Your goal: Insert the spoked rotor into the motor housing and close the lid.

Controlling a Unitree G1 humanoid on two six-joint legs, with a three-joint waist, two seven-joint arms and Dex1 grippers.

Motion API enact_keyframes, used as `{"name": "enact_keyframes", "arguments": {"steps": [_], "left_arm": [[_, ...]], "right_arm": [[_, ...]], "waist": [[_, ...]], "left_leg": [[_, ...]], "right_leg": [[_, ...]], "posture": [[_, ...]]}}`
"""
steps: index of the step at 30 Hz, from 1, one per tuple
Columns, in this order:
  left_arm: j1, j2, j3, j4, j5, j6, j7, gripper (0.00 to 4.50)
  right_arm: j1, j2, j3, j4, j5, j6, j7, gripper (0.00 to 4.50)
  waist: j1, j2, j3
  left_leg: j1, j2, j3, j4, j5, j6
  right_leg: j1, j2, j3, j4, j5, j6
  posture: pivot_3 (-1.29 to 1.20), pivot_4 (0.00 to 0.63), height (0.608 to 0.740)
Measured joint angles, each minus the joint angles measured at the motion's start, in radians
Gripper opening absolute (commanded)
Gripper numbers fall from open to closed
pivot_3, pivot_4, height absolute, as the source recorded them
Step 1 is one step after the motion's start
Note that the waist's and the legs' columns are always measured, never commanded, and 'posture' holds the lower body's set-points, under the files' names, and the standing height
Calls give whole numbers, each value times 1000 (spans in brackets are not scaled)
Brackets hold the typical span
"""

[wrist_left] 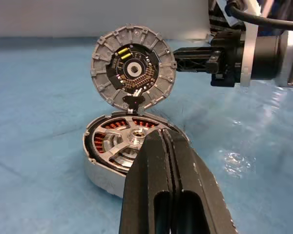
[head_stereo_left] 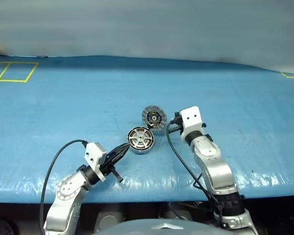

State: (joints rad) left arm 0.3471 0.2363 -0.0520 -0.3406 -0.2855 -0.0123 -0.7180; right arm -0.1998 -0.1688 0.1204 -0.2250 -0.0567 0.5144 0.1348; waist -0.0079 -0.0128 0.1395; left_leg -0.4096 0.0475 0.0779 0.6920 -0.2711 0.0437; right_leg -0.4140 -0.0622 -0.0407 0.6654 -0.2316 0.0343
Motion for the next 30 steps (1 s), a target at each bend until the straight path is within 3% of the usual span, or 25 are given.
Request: {"name": "enact_keyframes", "arguments": {"steps": [6, 12, 22, 30], "left_arm": [[69, -45, -38, 113, 53, -196, 32, 23], [70, -61, -46, 192, 70, -314, 58, 23], [74, -59, -46, 300, 60, -379, 63, 23], [64, -56, -47, 323, 40, -393, 58, 23]], "right_arm": [[-157, -60, 3, 195, 10, -25, 101, 0], [-234, -66, -2, 297, 127, -23, 294, 0], [-211, -54, -9, 205, 327, 121, 474, 0], [-161, -65, 30, 131, 380, 129, 542, 0]], "waist": [[-4, 2, 1], [-9, 4, 2], [-7, 5, 3], [-7, 5, 3]], "left_leg": [[-1, -1, 1, -1, -1, 2], [-1, 0, 1, -3, -1, 2], [-2, 0, 0, -3, -1, 2], [-2, 0, 1, -3, -1, 2]], "right_leg": [[-1, 0, 0, -2, 0, 1], [-1, 1, 0, -2, 1, 1], [-1, 0, -1, -3, 1, 1], [-2, 0, -1, -4, 0, 1]], "posture": [[0, 150, 740], [0, 150, 740], [0, 150, 740], [0, 150, 740]]}}
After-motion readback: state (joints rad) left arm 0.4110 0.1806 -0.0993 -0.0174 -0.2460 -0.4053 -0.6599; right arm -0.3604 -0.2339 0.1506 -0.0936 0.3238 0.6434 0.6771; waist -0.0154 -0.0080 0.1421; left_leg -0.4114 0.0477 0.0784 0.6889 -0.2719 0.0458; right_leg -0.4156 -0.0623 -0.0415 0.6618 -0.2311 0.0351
